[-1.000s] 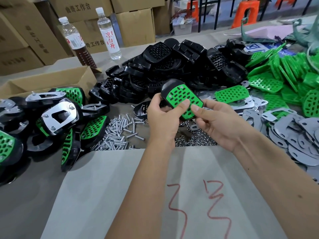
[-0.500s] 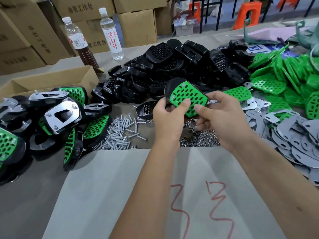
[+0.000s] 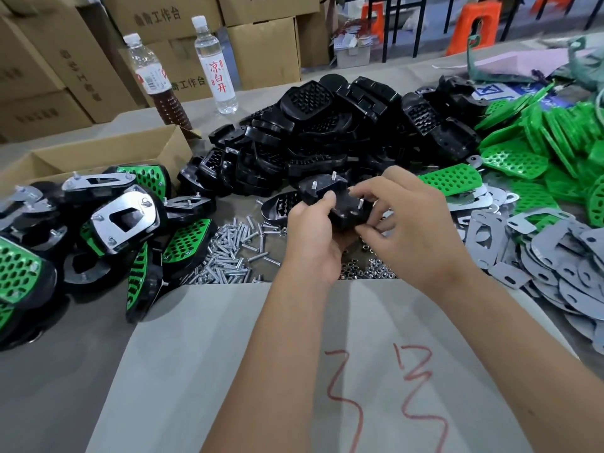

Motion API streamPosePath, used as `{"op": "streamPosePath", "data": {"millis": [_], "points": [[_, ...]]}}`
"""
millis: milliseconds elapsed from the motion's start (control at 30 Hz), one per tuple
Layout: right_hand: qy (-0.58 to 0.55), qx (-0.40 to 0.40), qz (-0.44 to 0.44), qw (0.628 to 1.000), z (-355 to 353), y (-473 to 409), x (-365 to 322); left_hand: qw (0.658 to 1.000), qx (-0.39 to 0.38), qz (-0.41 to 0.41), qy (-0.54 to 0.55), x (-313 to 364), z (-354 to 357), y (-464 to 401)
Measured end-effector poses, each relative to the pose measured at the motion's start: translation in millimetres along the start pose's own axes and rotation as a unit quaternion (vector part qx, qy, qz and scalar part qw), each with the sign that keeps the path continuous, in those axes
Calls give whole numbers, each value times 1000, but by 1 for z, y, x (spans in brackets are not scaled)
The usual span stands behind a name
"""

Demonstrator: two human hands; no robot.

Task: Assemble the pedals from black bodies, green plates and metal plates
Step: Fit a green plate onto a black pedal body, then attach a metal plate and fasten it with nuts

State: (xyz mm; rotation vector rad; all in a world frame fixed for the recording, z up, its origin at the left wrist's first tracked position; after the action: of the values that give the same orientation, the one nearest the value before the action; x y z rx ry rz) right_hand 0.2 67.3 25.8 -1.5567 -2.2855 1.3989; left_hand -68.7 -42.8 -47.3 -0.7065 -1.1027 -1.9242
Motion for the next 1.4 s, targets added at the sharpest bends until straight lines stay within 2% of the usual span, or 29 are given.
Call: {"op": "streamPosePath", "data": {"millis": [100,233,333,567,633,700,800,900,1000,1067,1200,1333,1400], "points": [[-62,10,14,998,-2,2,7,1000,-7,18,-15,4,-3,-4],[-124,98,92,983,-13,9,29,999,-34,21,-11,6,2,-1],[-133,136,146,971,-18,16,43,998,-56,19,-15,3,10,2],[-99,146,194,965,-32,17,54,996,-87,6,-13,-7,25,4],[-35,99,213,972,-43,17,62,995,-98,-6,-11,-11,31,7],[86,-1,220,972,-56,20,71,994,-109,-24,-17,-19,40,11],[222,-138,283,923,-81,36,90,990,-127,-34,-56,-33,54,16],[237,-227,359,874,-95,53,100,987,-137,-11,-90,-35,61,19],[199,-245,370,874,-97,56,99,985,-144,8,-98,-33,61,20],[174,-214,369,888,-101,57,99,984,-149,16,-96,-32,61,20],[123,-101,370,915,-114,62,106,981,-158,30,-109,-31,63,21],[128,-5,300,945,-128,57,99,979,-158,43,-126,-31,65,22],[139,11,262,955,-136,52,88,977,-166,50,-127,-32,68,24]]}}
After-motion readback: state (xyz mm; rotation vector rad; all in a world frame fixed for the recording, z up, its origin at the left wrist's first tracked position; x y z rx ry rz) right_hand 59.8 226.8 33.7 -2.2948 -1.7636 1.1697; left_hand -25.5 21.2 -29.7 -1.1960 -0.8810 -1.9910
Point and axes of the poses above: each hand's wrist, its own y-axis away from the middle knuckle, its own z-axis out of the palm, x = y × z, the point moved 9 cm from there along -y, towards the middle knuckle, and after that the axes turned 11 degrees about -z, right-handed, at the moved point
